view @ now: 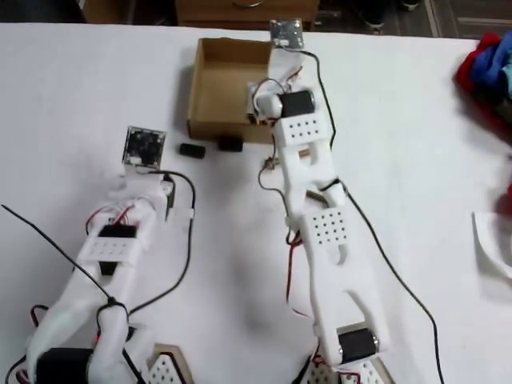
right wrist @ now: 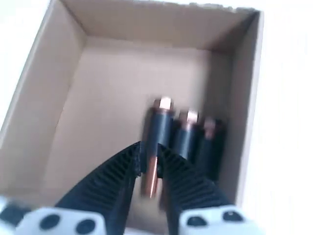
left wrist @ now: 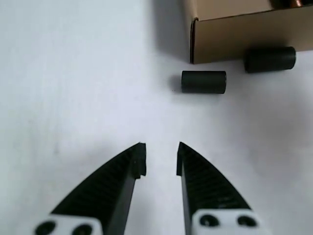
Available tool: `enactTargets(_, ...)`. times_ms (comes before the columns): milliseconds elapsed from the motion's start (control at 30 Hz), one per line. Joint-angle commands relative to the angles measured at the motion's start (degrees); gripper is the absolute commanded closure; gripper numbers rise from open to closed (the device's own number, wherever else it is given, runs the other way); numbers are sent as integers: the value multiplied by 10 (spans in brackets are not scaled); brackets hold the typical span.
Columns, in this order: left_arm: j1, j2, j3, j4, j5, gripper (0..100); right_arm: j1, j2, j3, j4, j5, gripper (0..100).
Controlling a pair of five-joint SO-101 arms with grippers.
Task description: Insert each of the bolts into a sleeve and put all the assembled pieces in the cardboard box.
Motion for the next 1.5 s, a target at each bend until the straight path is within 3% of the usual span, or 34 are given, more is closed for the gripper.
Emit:
enactTargets(0, -27, -3, -33, -11, 28, 879, -26, -73, -23, 119, 44, 936)
enactTargets(200, -135, 1, -45, -10, 188, 878, -89, -75, -20, 234, 302, 767)
enactTargets(300, -160, 1, -45, -11, 237, 877, -97, -57, -20, 234, 400, 765)
enactTargets(667, -162, 2, -45, -11, 244, 877, -109, -1, -20, 234, 561, 776)
enactTargets(867, -161, 2, -45, -11, 244, 877, -122, 40, -20, 234, 606, 776)
enactTargets(1467, -160, 2, -45, -11, 244, 877, -120, 45, -24, 234, 602, 776)
